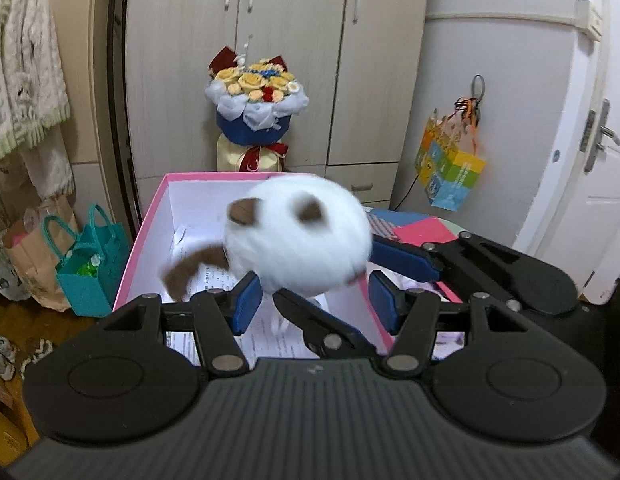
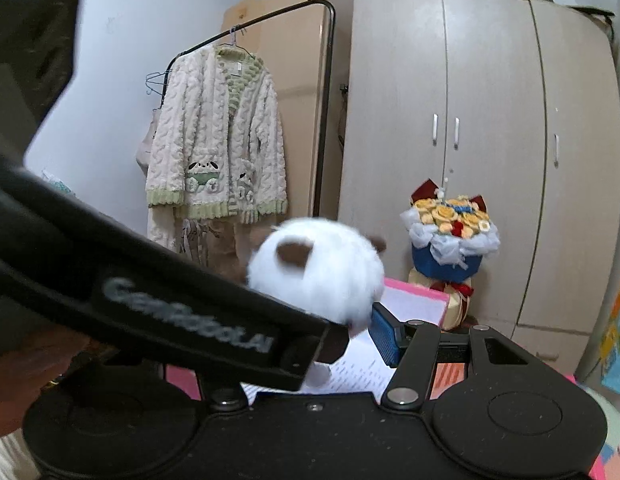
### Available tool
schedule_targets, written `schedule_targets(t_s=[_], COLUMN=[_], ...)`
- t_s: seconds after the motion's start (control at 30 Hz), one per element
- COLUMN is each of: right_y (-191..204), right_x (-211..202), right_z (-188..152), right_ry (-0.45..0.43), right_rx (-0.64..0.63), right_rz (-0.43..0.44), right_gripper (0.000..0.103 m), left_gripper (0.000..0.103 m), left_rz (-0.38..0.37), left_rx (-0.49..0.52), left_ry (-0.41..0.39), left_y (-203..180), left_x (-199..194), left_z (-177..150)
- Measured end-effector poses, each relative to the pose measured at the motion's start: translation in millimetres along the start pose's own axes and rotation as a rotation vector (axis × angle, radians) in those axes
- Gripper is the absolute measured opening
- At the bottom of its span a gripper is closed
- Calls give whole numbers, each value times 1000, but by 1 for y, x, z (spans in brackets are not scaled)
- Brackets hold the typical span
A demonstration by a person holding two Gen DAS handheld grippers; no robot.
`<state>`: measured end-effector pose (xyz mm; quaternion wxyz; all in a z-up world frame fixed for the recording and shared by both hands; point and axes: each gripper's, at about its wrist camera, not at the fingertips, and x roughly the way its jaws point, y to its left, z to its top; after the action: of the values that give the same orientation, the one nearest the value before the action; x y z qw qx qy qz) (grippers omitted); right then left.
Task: Organize soft objects
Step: 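Carry the plush over the pink box and open the left gripper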
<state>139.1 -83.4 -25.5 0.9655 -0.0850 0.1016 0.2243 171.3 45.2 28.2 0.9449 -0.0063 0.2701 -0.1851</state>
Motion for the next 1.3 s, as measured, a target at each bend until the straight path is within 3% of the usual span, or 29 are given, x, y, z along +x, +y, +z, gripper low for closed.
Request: schedule_targets(t_s=[0.17,0.33,0.43,0.63,0.83,1.3], right_y=[-7,-24,-35,-37,-25,-20], right_x=[27,53,61,56,45,-15], right_z=[5,-1,-4,7,19,47], right_ry=[83,210,272,333,380,384], right_rx=[10,65,125,101,-14,-28], right_rz=[40,64,105,156,119,124], right_gripper=[59,59,57,59,61,63], left_gripper=[55,53,53,57,63,67], left_rz=[-70,-173,-153,-54,4,44], left_rx=[-40,-182,-205,-120,-66,94], left_ry=[70,209,244,190,144,31], left_y=[19,44,45,41,42,8], left_x=[32,71,78,54,17,-66], left_z=[5,1,-5,4,10,10])
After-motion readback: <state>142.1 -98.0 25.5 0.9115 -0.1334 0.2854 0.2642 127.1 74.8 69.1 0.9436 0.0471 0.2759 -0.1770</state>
